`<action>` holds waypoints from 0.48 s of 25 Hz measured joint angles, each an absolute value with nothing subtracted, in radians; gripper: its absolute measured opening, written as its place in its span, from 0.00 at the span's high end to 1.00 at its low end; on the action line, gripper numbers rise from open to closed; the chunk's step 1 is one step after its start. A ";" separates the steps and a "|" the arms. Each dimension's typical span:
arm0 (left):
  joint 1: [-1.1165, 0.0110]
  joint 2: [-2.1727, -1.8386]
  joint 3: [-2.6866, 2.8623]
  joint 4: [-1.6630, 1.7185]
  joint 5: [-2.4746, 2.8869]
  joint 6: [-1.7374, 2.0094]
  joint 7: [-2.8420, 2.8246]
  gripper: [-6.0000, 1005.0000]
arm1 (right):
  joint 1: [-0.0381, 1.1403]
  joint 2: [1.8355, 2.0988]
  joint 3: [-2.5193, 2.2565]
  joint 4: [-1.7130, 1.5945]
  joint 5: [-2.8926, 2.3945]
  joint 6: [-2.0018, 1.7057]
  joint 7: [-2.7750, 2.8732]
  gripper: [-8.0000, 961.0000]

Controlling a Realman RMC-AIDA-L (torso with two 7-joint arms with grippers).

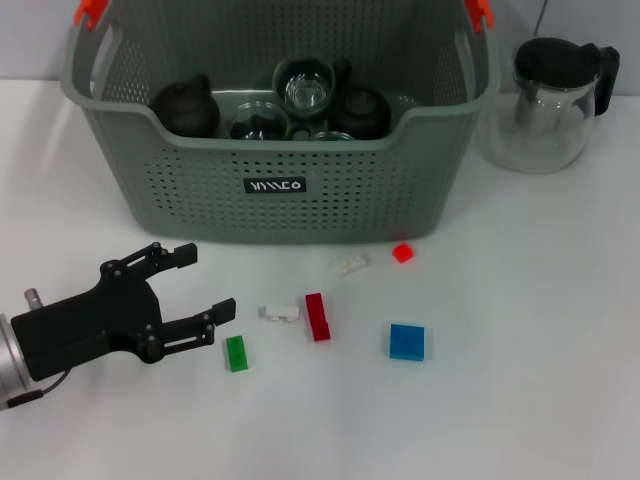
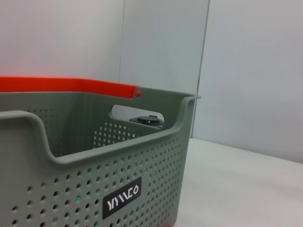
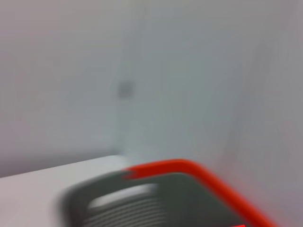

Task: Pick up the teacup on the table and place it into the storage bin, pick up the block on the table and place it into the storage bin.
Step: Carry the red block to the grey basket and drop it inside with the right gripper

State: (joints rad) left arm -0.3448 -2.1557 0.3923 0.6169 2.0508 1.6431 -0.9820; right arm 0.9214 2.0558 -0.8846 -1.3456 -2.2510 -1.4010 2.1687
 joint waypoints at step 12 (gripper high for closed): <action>-0.354 -2.154 0.393 0.615 2.051 1.650 -0.989 0.13 | 1.038 1.982 -0.905 -0.965 -2.306 -1.249 2.117 0.38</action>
